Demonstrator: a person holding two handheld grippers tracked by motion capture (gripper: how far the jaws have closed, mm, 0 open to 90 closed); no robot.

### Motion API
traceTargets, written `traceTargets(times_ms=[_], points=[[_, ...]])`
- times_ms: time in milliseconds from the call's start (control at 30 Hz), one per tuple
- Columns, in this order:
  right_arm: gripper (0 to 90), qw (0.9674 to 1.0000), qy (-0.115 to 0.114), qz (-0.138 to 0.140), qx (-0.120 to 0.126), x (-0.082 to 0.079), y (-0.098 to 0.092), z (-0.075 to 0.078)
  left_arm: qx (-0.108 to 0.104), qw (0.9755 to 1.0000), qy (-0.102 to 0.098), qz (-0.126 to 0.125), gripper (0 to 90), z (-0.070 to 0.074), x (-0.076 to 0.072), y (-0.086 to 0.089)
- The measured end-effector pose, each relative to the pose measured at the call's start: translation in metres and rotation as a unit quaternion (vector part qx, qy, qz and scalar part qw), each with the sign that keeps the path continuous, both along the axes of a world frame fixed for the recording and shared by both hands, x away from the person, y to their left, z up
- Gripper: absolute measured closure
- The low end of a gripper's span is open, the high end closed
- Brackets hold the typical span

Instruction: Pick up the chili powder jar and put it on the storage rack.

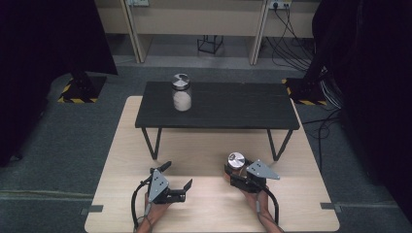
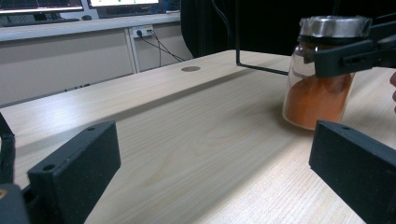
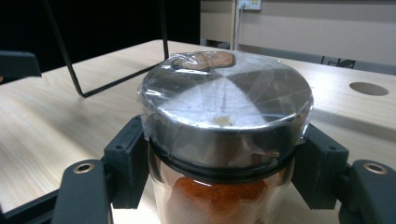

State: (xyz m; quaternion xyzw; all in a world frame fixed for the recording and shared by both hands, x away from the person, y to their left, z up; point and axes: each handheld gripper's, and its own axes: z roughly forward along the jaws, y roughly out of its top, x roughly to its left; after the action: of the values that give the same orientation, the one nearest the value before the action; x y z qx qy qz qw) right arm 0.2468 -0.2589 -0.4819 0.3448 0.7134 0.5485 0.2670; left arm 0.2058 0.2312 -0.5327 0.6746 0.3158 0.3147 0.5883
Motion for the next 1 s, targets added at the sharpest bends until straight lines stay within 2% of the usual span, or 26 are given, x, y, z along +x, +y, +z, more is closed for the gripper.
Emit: traceTargets(times_ms=[500,667,767,1000], points=[[31.2,0.9997,-0.019,-0.007,0.012,-0.009,-0.010,0.016,0.001,1.0000,0.000,0.001,1.4,0.000,0.000,0.000],[31.2,0.9995,-0.022,-0.010,0.020,-0.012,-0.016,0.027,0.002,1.0000,0.000,0.002,1.4,0.000,0.000,-0.001],[31.2,0.9997,-0.019,-0.006,0.013,-0.012,-0.021,0.037,0.002,1.0000,0.000,0.003,1.4,0.000,0.000,-0.001],[31.2,0.9996,-0.023,-0.009,0.014,-0.015,-0.026,0.048,0.001,1.0000,0.000,0.002,1.4,0.000,0.000,-0.001]])
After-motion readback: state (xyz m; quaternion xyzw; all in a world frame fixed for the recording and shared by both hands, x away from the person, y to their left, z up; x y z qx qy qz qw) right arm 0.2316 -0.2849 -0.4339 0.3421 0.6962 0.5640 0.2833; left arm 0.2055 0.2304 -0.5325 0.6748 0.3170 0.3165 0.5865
